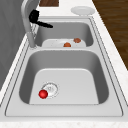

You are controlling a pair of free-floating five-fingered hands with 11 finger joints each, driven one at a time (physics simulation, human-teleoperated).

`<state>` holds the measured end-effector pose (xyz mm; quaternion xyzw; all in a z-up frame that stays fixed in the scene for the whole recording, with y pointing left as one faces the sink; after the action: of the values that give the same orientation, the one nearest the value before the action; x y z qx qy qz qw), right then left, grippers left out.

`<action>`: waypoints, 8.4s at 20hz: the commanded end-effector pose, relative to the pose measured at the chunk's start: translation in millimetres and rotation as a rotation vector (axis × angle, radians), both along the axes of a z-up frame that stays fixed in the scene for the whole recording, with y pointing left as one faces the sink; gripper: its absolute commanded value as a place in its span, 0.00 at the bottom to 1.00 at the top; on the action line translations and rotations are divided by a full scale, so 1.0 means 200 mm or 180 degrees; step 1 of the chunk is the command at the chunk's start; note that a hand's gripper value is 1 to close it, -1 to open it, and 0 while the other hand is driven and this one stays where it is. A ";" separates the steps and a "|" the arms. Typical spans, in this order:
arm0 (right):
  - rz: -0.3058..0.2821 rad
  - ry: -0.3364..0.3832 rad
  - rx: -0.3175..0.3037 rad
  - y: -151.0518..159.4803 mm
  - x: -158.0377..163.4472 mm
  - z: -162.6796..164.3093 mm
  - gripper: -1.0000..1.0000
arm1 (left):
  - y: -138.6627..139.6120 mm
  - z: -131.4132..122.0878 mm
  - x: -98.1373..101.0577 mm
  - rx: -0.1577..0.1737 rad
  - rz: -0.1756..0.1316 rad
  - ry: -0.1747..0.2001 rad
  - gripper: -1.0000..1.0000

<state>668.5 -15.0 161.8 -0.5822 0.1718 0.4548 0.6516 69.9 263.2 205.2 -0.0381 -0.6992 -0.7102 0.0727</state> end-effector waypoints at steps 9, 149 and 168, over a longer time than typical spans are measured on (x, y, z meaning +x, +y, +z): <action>0.0072 0.0080 0.0178 -0.02 -0.01 0.03 0.00 | 0.00 0.00 0.00 0.0000 0.0000 0.0000 0.50; 0.0779 -0.0638 0.1071 -0.01 0.04 0.03 1.00 | 0.00 0.00 0.00 0.0000 0.0000 0.0000 0.50; 0.0785 -0.0843 0.1025 0.01 0.07 -0.02 1.00 | 0.00 0.00 0.00 0.0000 0.0000 0.0000 0.50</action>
<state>683.0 -35.7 167.1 -0.5037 -0.1001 0.4602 0.7242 69.9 263.2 205.2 -0.0381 -0.6992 -0.7102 0.0727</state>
